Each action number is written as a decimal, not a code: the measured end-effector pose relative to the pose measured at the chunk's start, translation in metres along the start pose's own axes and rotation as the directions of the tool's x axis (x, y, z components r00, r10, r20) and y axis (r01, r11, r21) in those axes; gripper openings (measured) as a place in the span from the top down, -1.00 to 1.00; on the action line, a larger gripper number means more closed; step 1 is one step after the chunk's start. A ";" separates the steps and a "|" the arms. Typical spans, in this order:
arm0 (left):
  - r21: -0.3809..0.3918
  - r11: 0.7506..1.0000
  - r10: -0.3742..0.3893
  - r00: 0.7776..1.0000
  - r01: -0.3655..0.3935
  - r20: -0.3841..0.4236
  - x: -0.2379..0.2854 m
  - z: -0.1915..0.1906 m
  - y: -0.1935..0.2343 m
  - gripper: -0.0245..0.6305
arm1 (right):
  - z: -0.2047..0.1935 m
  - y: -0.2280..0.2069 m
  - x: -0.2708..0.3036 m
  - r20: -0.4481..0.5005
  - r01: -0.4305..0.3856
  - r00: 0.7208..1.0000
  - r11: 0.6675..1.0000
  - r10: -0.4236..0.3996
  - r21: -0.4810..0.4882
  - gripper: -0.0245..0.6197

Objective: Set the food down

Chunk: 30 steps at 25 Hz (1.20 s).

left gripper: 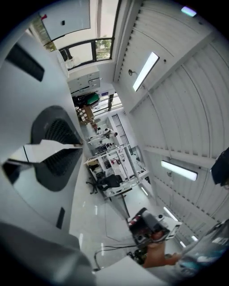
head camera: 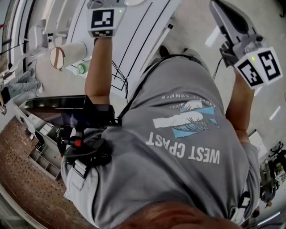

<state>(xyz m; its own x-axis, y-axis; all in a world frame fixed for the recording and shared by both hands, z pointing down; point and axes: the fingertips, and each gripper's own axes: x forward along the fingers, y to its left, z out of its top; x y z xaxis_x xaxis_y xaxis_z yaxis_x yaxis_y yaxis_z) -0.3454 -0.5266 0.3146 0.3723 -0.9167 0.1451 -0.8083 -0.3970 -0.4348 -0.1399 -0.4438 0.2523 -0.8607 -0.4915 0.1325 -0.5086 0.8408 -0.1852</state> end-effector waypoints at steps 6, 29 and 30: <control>-0.212 0.977 -0.002 0.994 0.025 0.108 -0.036 0.064 -0.004 0.90 | 0.014 0.007 0.004 0.049 -0.145 0.988 0.989 0.144 0.016 0.90; -0.374 0.899 0.299 0.943 -0.228 0.145 -0.148 0.133 -0.054 0.90 | 0.005 -0.005 -0.042 0.067 -0.378 0.924 0.926 0.377 -0.008 0.91; -0.378 0.895 0.308 0.941 -0.238 0.138 -0.148 0.135 -0.053 0.90 | 0.008 -0.008 -0.040 0.060 -0.386 0.921 0.923 0.385 -0.007 0.91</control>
<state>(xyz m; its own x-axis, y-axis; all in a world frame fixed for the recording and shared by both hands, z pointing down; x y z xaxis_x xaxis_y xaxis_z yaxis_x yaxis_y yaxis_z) -0.2963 -0.3644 0.1964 0.1640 -0.9791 -0.1202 -0.9842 -0.1541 -0.0876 -0.1013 -0.4325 0.2408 -0.9898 -0.1423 -0.0078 -0.1373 0.9669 -0.2153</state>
